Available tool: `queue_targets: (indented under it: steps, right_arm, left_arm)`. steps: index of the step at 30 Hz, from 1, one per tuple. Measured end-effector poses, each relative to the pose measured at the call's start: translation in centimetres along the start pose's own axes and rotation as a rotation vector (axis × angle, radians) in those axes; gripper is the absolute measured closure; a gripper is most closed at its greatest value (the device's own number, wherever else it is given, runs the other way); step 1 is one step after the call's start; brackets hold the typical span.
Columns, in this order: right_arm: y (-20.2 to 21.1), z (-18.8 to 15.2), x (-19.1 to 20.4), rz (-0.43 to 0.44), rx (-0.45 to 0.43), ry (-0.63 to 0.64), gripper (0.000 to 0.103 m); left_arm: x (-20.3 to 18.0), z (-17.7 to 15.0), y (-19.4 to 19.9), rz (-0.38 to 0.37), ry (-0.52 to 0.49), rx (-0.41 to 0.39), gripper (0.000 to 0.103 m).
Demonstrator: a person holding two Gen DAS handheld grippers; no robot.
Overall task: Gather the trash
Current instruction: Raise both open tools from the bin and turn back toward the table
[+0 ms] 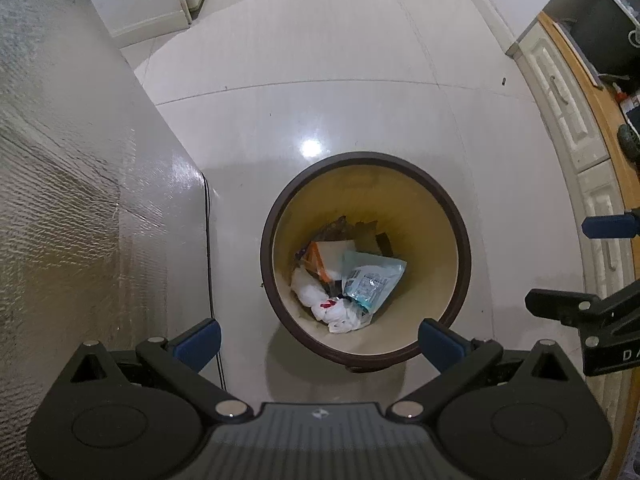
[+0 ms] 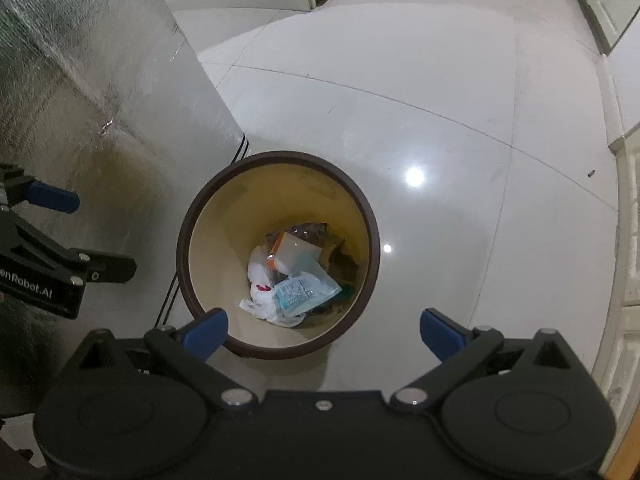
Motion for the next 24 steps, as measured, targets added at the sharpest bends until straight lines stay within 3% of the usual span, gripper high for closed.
queue_targets:
  steps: [12, 24]
  right_arm:
    - [3.3, -0.7, -1.4, -0.016, -0.052, -0.092, 0.000]
    - [9.4, -1.6, -2.7, -0.021, -0.205, -0.182, 0.000]
  left_arm:
    - [-0.8, -1.0, 3.5, 0.008, 0.025, -0.064, 0.000]
    - [-2.3, -2.1, 8.8, 0.014, 0.042, -0.217, 0.000]
Point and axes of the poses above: each gripper's, at about its wrist camera, not at the fingertips, and y roughly against the way its jaws point, x to its left, z to its top, the point moved 6 cm from there along -y, roughly the way its jaws point, and after that the axes turned 13 degrees about -z, right-handed, at the moved point
